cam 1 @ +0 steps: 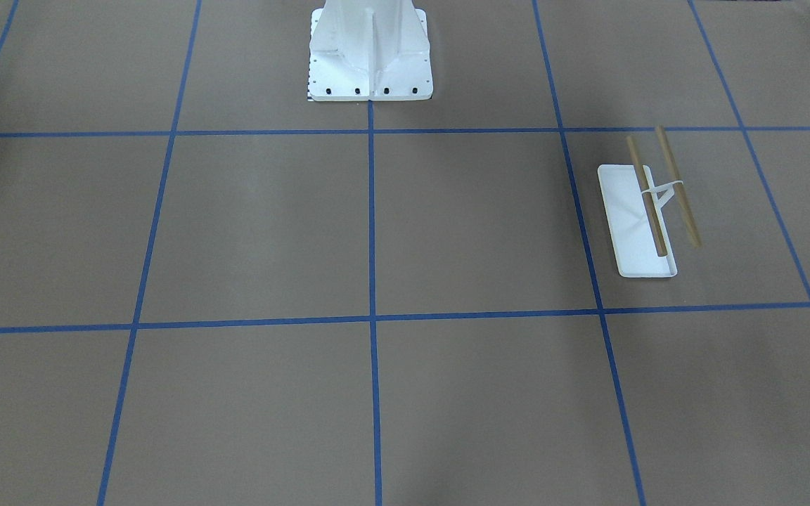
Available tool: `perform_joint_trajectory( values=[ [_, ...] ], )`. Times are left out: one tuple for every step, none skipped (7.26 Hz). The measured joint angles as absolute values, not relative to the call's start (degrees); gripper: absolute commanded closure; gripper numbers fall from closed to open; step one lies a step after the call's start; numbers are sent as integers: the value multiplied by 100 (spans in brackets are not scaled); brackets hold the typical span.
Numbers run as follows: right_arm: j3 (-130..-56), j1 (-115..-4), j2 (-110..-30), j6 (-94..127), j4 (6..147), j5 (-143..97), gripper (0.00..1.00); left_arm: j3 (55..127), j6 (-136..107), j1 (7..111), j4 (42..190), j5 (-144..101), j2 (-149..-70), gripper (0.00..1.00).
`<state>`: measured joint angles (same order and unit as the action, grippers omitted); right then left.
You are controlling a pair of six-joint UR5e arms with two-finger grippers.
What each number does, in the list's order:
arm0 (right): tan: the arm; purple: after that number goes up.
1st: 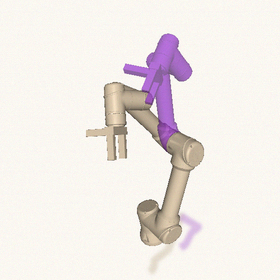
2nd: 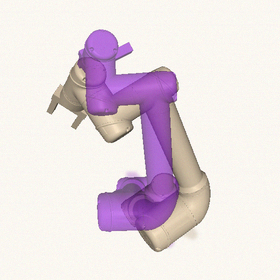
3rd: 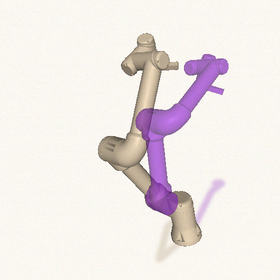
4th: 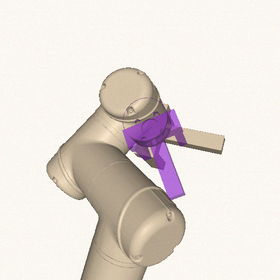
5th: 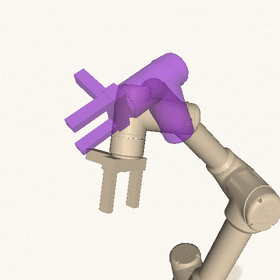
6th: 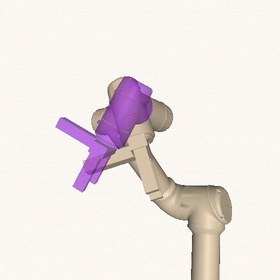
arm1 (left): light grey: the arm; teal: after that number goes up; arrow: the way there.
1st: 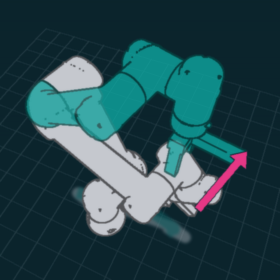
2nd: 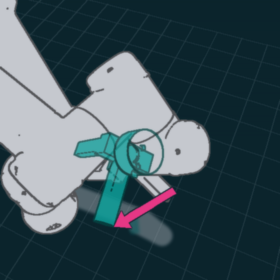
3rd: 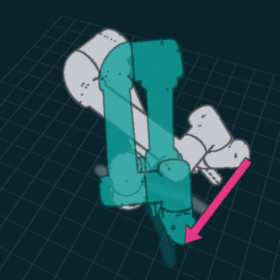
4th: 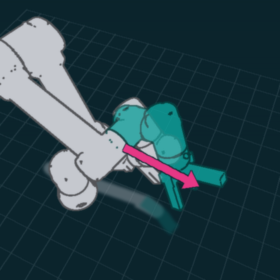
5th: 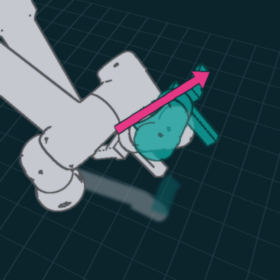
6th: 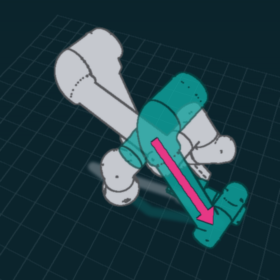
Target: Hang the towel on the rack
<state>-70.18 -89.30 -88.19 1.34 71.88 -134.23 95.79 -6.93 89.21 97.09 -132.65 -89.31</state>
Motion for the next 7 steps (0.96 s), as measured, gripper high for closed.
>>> perform_joint_trajectory(
  values=[
    [-6788, -8916, -8820, 136, 7029, -13599, 0, 9599, -694, 8921, 9728, -13269, -8910, 1],
    [-6635, -8877, -8823, 134, 6969, -13777, 0, 9609, -694, 8921, 9734, -13270, -8900, 1],
    [-6497, -8814, -8828, 131, 6949, -13873, 0, 9612, -694, 8921, 9739, -13271, -8898, 1],
    [-6346, -8753, -8831, 125, 6940, -13912, 0, 9617, -694, 8921, 9743, -13271, -8895, 1],
    [-6218, -8696, -8832, 119, 6937, -13927, 0, 9624, -694, 8921, 9746, -13271, -8895, 1],
    [-6125, -8646, -8831, 120, 6935, -13928, 0, 9633, -694, 8921, 9747, -13272, -8896, 1],
    [-6065, -8614, -8828, 124, 6935, -13923, 0, 9645, -694, 8921, 9747, -13271, -8898, 1]
  ],
)
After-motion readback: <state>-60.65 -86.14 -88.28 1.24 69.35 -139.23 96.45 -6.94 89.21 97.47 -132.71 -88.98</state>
